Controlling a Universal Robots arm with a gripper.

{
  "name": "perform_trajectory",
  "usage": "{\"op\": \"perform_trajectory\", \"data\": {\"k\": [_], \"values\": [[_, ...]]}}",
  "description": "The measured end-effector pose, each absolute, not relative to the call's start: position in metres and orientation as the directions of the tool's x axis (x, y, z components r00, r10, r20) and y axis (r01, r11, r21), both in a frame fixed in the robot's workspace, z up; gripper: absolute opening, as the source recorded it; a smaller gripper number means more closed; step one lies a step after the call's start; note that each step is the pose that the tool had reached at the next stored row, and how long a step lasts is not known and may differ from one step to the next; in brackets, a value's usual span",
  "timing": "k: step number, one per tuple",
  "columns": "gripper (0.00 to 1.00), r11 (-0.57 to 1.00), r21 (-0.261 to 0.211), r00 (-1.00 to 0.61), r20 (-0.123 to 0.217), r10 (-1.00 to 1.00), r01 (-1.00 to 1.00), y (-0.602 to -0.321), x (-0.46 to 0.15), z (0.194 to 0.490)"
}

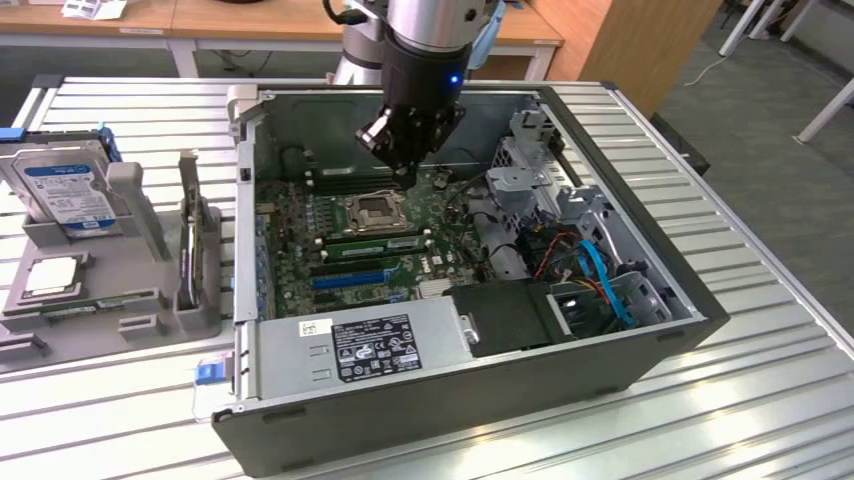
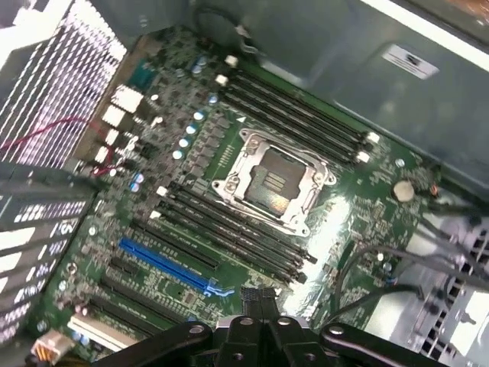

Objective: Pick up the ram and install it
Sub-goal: 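Press down the ram until it locks into place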

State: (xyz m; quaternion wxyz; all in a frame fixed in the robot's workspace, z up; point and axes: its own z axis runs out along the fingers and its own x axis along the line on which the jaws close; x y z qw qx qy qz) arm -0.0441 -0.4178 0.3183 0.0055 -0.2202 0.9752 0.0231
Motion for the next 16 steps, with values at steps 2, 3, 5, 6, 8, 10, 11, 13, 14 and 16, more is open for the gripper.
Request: {"op": "perform_trajectory", "data": {"k": [2, 3, 5, 6, 8, 10, 11, 13, 14, 16], "values": [[0.10, 0.917, 0.043, -0.918, -0.021, -0.396, -0.397, -0.4178, -0.0441, 0.3183], [0.10, 0.924, 0.043, -0.925, -0.021, -0.380, -0.380, -0.4178, -0.0441, 0.3182], [0.10, 0.937, 0.042, -0.938, -0.021, -0.345, -0.346, -0.4178, -0.0441, 0.3182], [0.10, 0.943, 0.043, -0.944, -0.021, -0.328, -0.329, -0.4178, -0.0441, 0.3181], [0.10, 0.955, 0.042, -0.956, -0.021, -0.294, -0.295, -0.4178, -0.0441, 0.3180], [0.10, 0.965, 0.043, -0.965, -0.021, -0.260, -0.260, -0.4178, -0.0441, 0.3179], [0.10, 0.969, 0.043, -0.970, -0.021, -0.242, -0.243, -0.4178, -0.0441, 0.3178], [0.10, 0.978, 0.043, -0.978, -0.021, -0.206, -0.206, -0.4178, -0.0441, 0.3176], [0.10, 0.981, 0.043, -0.982, -0.021, -0.188, -0.189, -0.4178, -0.0441, 0.3175], [0.10, 0.987, 0.043, -0.988, -0.021, -0.153, -0.154, -0.4178, -0.0441, 0.3173]]}}
